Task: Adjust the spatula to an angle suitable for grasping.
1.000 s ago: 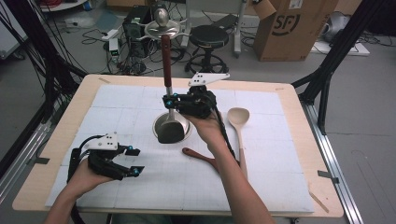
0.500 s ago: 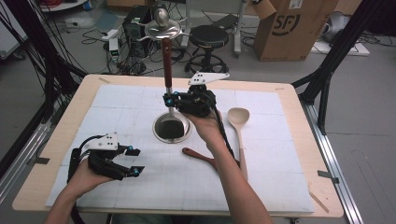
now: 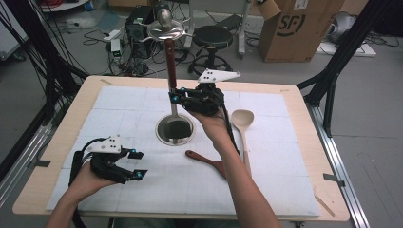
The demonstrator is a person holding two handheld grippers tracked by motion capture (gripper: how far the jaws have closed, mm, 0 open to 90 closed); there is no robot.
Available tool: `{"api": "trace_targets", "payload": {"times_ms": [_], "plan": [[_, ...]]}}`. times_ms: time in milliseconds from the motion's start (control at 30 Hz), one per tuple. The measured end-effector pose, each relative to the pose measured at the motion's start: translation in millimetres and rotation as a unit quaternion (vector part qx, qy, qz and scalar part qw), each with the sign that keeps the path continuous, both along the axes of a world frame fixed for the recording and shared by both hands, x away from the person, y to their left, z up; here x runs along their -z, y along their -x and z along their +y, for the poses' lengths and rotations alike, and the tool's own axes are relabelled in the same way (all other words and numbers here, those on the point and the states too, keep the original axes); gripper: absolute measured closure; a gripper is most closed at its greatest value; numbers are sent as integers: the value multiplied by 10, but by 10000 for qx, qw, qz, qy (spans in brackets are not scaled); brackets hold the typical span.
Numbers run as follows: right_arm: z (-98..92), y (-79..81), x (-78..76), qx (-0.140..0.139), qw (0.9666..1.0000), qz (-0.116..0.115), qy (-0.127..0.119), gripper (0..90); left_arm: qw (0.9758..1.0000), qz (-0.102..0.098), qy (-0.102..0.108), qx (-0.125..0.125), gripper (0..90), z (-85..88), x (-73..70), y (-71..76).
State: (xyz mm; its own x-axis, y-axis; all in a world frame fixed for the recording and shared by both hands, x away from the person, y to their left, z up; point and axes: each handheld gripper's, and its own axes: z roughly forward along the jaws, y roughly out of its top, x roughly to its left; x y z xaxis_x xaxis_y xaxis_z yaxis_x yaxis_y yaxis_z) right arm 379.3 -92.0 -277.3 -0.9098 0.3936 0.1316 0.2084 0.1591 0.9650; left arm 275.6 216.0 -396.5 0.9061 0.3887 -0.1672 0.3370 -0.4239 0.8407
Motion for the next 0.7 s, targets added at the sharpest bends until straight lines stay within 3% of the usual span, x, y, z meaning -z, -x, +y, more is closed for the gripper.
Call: {"api": "trace_targets", "payload": {"times_ms": [200, 367, 700], "plan": [[-11, -6, -37, -75, 10000, 6, -23, 702, 10000, 10, -3, 15, 338, -1, 2, -2], [-1, 14, -190, -236, 9996, -121, -6, 610, 10000, -3, 4, -5, 338, 4, 0, -3], [11, -36, -440, -374, 9988, -314, -95, 618, 10000, -3, 16, 1, 338, 6, -1, -3]]}}
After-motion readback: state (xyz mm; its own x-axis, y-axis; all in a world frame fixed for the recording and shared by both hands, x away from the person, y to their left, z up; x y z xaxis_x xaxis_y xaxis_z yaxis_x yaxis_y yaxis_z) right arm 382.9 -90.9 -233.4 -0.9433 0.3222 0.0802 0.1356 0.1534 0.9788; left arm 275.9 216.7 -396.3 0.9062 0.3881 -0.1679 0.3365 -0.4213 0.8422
